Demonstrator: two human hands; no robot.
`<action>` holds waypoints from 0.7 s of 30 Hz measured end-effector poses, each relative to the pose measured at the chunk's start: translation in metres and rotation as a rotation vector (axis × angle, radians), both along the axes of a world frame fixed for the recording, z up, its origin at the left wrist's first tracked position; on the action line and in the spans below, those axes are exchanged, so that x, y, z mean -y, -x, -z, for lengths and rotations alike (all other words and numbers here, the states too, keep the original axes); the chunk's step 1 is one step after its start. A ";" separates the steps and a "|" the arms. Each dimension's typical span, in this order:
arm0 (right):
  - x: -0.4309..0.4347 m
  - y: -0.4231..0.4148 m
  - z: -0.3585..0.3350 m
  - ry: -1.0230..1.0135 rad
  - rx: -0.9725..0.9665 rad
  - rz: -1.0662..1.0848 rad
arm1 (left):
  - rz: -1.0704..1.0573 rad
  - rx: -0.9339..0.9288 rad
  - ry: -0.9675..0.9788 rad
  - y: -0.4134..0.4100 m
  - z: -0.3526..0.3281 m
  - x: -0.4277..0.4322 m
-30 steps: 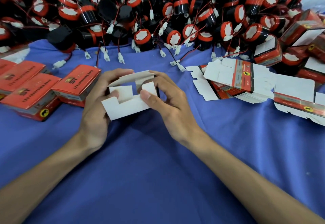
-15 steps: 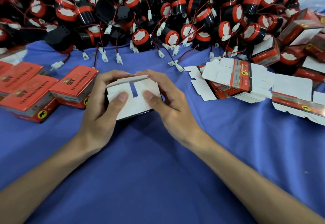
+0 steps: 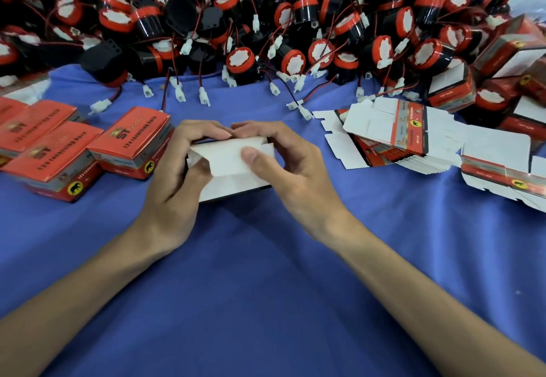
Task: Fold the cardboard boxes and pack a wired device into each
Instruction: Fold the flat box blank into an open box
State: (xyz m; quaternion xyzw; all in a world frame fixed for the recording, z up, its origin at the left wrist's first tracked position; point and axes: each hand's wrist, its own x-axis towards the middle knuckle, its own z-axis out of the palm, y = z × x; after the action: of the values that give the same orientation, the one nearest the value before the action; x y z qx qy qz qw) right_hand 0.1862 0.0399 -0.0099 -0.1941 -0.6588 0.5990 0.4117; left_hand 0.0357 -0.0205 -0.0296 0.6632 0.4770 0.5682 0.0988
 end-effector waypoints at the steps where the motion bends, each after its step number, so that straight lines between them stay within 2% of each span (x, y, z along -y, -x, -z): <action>1: -0.001 -0.001 0.000 -0.029 0.006 0.008 | 0.007 0.004 0.007 0.000 0.000 0.000; 4: -0.002 -0.001 0.001 -0.094 0.057 0.037 | 0.045 0.027 0.026 0.002 0.002 -0.002; 8: 0.000 0.001 0.002 -0.132 0.087 0.084 | 0.153 0.230 0.095 0.003 0.005 -0.001; 16: 0.002 0.003 0.004 -0.164 0.110 0.149 | 0.133 0.231 0.122 0.002 0.008 -0.001; 19: 0.001 0.001 0.003 -0.192 0.150 0.117 | 0.218 0.378 0.166 0.000 0.003 0.001; 21: 0.000 -0.004 0.004 -0.187 0.177 0.022 | 0.221 0.484 0.220 0.001 -0.001 0.002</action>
State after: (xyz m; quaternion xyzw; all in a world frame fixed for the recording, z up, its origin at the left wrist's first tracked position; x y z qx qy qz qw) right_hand 0.1905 0.0404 -0.0142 -0.2142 -0.7434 0.5108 0.3749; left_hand 0.0347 -0.0220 -0.0284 0.5417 0.4231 0.6406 0.3425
